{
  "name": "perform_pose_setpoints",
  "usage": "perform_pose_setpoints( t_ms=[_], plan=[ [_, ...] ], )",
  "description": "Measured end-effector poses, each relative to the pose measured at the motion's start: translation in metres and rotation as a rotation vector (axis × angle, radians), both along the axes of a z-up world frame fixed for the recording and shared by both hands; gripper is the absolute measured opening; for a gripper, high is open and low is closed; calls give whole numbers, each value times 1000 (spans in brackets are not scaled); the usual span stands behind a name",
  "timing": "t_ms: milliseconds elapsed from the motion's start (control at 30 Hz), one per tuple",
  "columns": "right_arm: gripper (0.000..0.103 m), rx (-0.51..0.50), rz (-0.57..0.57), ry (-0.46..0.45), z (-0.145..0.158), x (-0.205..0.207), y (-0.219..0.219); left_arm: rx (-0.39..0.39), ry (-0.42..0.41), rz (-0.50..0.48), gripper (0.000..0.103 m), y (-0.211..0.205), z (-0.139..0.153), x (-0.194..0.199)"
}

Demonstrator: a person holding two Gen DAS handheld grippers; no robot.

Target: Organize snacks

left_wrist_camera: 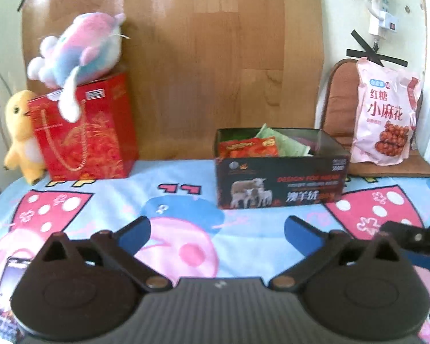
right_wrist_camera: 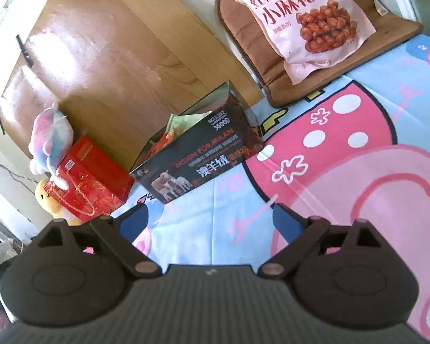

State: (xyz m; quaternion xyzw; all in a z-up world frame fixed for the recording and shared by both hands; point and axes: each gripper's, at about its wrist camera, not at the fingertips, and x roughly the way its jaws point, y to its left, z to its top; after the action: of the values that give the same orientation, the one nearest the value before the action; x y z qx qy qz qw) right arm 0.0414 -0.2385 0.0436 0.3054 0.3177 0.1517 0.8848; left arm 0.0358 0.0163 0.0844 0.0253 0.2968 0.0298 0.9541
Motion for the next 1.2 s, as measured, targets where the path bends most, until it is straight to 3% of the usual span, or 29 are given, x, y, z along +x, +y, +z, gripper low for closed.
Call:
perform_pose_setpoints(
  t_ms=[267, 467, 1200],
  plan=[
    [101, -15, -4, -36, 3, -28, 10, 48, 9, 62, 103, 11, -6, -24],
    [103, -19, 7, -37, 6, -33, 17, 147, -10, 110, 103, 9, -8, -30],
    [103, 1, -32, -47, 8, -43, 7, 296, -49, 97, 103, -10, -10, -37]
  ],
)
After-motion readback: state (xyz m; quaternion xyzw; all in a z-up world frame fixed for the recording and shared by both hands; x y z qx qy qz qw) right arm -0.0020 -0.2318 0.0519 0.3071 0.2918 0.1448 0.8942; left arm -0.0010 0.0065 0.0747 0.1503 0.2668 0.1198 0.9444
